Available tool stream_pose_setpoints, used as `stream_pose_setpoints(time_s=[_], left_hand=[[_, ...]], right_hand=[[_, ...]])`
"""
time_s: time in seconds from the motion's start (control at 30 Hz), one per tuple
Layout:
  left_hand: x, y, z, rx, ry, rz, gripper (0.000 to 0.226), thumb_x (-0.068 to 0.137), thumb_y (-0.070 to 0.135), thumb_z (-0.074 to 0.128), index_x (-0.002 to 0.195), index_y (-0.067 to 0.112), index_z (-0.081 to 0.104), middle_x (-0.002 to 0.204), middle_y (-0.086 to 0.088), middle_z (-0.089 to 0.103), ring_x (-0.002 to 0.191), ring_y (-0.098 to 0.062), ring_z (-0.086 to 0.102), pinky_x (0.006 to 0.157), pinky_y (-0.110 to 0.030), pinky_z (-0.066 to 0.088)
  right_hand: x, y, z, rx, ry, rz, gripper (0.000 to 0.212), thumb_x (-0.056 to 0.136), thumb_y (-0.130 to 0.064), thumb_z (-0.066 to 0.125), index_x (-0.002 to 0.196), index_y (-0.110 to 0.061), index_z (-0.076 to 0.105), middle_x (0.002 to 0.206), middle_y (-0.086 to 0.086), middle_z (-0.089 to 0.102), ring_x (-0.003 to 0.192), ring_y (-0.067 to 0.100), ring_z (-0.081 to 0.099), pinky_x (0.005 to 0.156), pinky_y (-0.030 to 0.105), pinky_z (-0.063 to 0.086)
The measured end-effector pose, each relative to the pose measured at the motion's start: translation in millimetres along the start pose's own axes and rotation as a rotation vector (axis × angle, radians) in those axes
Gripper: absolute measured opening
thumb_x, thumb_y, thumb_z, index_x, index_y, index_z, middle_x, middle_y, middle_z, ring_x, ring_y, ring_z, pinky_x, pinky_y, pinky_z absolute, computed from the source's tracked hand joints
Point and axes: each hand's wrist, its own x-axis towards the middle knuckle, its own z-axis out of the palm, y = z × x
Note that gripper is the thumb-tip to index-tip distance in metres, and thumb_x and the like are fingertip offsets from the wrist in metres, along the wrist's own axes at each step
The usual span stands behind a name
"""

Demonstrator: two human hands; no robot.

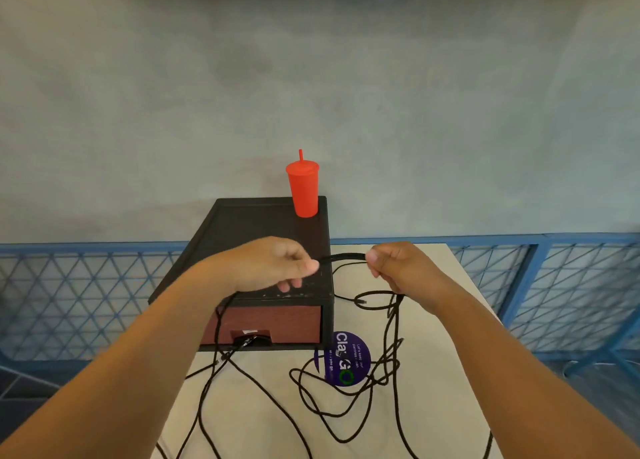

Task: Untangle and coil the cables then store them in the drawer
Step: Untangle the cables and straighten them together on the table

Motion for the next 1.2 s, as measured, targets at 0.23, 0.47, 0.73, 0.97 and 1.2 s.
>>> stream_pose_setpoints(time_s=[0.23,0.47,0.73,0.97,1.2], left_hand=[[18,37,23,0.046,0.117,0.227,0.028,0.092,0.040,0.050,0.069,0.028,0.060,0.057,0.006,0.044,0.046,0.000,0.041,0.048,-0.008,0.033],[17,40,10,-0.174,0.384,0.255,0.030,0.093,0.030,0.052,0.065,0.021,0.061,0.052,-0.002,0.047,0.043,0.001,0.039,0.044,-0.007,0.030],[14,39,-10,-0.330,0.530,0.211,0.031,0.094,0.028,0.049,0.068,0.016,0.059,0.029,0.016,0.039,0.028,0.000,0.037,0.040,-0.012,0.025],[7,19,-23,-0.156,0.170,0.093,0.031,0.095,0.037,0.045,0.075,0.019,0.062,0.049,0.011,0.042,0.048,-0.010,0.032,0.051,-0.021,0.031],[13,41,1,0.077,-0.090,0.026,0.029,0.094,0.043,0.043,0.083,0.024,0.061,0.067,0.006,0.059,0.056,-0.006,0.052,0.061,-0.019,0.043]], right_hand=[[4,-18,14,0.085,-0.026,-0.064,0.038,0.095,-0.028,0.047,0.059,-0.019,0.056,0.046,-0.011,0.043,0.040,0.001,0.036,0.048,0.015,0.029],[4,-8,0,0.245,-0.026,-0.099,0.034,0.097,-0.024,0.044,0.066,-0.018,0.057,0.048,-0.011,0.040,0.046,0.004,0.037,0.059,0.024,0.040],[6,3,-7,0.021,0.030,-0.086,0.033,0.098,-0.025,0.040,0.066,-0.024,0.052,0.051,-0.010,0.048,0.054,0.004,0.049,0.077,0.030,0.045],[6,6,-8,-0.038,0.029,-0.051,0.034,0.098,-0.019,0.038,0.068,-0.021,0.053,0.057,-0.007,0.046,0.055,0.006,0.046,0.068,0.026,0.040],[6,-16,12,-0.200,-0.107,-0.157,0.026,0.098,-0.023,0.041,0.076,-0.017,0.054,0.063,-0.009,0.045,0.055,0.001,0.042,0.055,0.013,0.032]])
